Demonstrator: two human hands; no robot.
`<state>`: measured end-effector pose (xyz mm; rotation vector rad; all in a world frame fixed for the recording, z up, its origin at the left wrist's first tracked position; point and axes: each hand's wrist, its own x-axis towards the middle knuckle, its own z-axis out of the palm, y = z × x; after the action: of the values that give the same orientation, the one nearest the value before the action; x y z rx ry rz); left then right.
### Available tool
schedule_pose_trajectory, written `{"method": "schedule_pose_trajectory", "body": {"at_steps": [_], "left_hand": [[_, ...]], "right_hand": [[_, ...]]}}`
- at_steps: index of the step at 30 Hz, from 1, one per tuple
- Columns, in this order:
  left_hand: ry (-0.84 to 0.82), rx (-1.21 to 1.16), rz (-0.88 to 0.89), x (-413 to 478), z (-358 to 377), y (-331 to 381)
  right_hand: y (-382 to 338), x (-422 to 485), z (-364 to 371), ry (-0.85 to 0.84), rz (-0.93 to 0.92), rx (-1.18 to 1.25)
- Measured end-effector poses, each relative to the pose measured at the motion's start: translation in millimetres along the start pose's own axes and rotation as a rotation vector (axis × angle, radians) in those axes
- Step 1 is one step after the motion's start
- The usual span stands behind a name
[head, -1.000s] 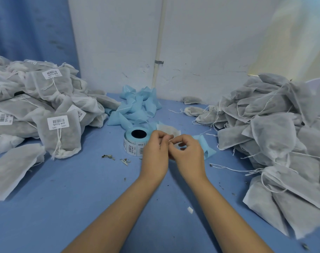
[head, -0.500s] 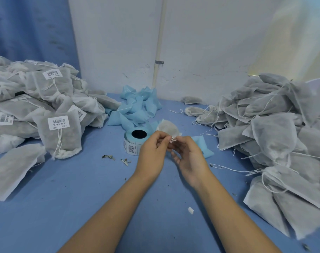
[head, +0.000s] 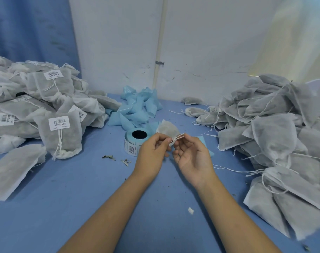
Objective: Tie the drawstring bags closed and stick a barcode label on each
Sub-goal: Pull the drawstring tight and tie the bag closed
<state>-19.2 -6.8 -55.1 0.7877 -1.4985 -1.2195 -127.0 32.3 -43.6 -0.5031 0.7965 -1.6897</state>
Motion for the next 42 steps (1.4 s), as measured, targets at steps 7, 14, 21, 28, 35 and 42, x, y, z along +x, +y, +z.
{"method": "schedule_pose_trajectory", "body": {"at_steps": [7,14,21,28,35,42], "left_hand": [[0.004,0.067,0.006,2,-3,-2],[0.026,0.146,0.013,2,-2,1],[0.002,0.616,0.351,1,-8,5],[0.136,0.616,0.464,5,-11,2],[0.303,0.285,0.362,9,-15,14],[0.500,0.047,0.380,8,-11,36]], "right_hand": [[0,2,0,0.071,-0.034,0.033],[3,0,1,0.039,-0.048,0.113],[-5,-5,0,-0.132,0.037,0.194],[-5,-11,6,-0.328,0.093,0.150],[-2,-9,8,-0.210,-0.025,0.069],[8,-10,18,0.092,-0.305,-0.371]]}}
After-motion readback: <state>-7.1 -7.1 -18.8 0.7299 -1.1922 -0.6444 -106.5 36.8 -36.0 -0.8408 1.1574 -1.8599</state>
